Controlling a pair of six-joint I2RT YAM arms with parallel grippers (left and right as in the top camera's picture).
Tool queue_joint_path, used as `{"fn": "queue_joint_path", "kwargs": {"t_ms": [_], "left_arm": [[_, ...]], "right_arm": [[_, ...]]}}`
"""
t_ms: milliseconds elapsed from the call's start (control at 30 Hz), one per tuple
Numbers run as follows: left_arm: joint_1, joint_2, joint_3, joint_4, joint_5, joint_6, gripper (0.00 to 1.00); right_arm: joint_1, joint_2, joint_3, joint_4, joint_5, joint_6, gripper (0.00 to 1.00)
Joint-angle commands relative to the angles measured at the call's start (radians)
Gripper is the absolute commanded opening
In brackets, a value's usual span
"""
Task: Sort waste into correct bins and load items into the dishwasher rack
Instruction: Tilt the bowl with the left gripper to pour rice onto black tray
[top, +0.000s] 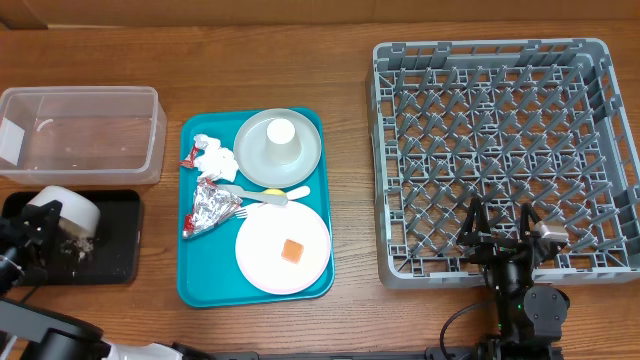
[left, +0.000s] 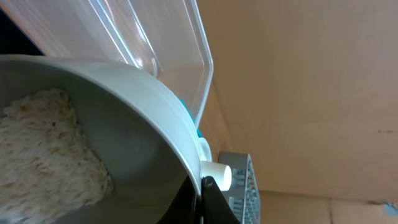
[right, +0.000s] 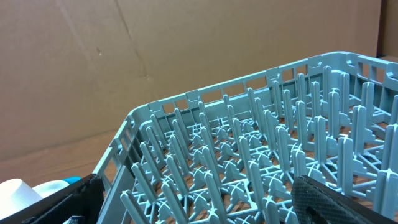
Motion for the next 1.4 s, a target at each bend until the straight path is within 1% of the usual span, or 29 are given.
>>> {"fn": "queue_joint_path", "kwargs": {"t_ms": [0,133,333,533,667,733,833,933,1033,1133,1233,1300,1367], "left_arm": [[0.003,0.048,-0.010,-0.017,0.119,0.098,0.04],[0.003,0.076,-0.011,-0.016,0.153,0.099,0.04],[0.003,0.079,-0.011,-0.017,0.161,0.100,0.04],[0.003,0.079,-0.011,-0.047,0.255,0.101,0.04],[0.007,0.079,-0.011,-0.050,0.254,0.102,0.04],[0.014,0.079,-0.011,-0.072,0.257,0.124,0.04],[0.027,0.079,-0.011,-0.131,0.223,0.207,0.04],[0.047,0.079,-0.011,-0.152,0.181,0.210,0.04],[0.069,0.079,-0.011,-0.175,0.203,0.253,0.04],[0.077,0.079,-0.011,-0.188,0.214,0.259,0.04],[0.077,0.079,-0.011,-0.194,0.172,0.272,0.04],[0.077,0.079,-0.011,-0.220,0.188,0.283,0.04],[0.077,0.079,-0.011,-0.209,0.209,0.319,0.04]], "right_arm": [[-0.006,-0.003,-0.010,0.006,0.010,0.008,1.00],[-0.006,-0.003,-0.010,0.006,0.010,0.008,1.00],[-0.006,-0.003,-0.010,0.006,0.010,0.008,1.00],[-0.006,-0.003,-0.010,0.006,0.010,0.008,1.00],[-0.006,-0.003,-0.010,0.006,0.010,0.008,1.00],[-0.006,-0.003,-0.010,0.006,0.010,0.008,1.00],[-0.006,-0.003,-0.010,0.006,0.010,0.008,1.00],[-0.006,-0.003,-0.010,0.006,0.010,0.008,1.00],[-0.006,-0.003,-0.010,0.006,0.010,0.008,1.00],[-0.006,-0.003,-0.010,0.006,0.010,0.008,1.00],[-0.006,-0.003,-0.010,0.006,0.010,0.008,1.00],[-0.006,-0.003,-0.010,0.006,0.010,0.008,1.00],[-0.006,-0.003,-0.010,0.006,0.010,0.008,1.00]]}}
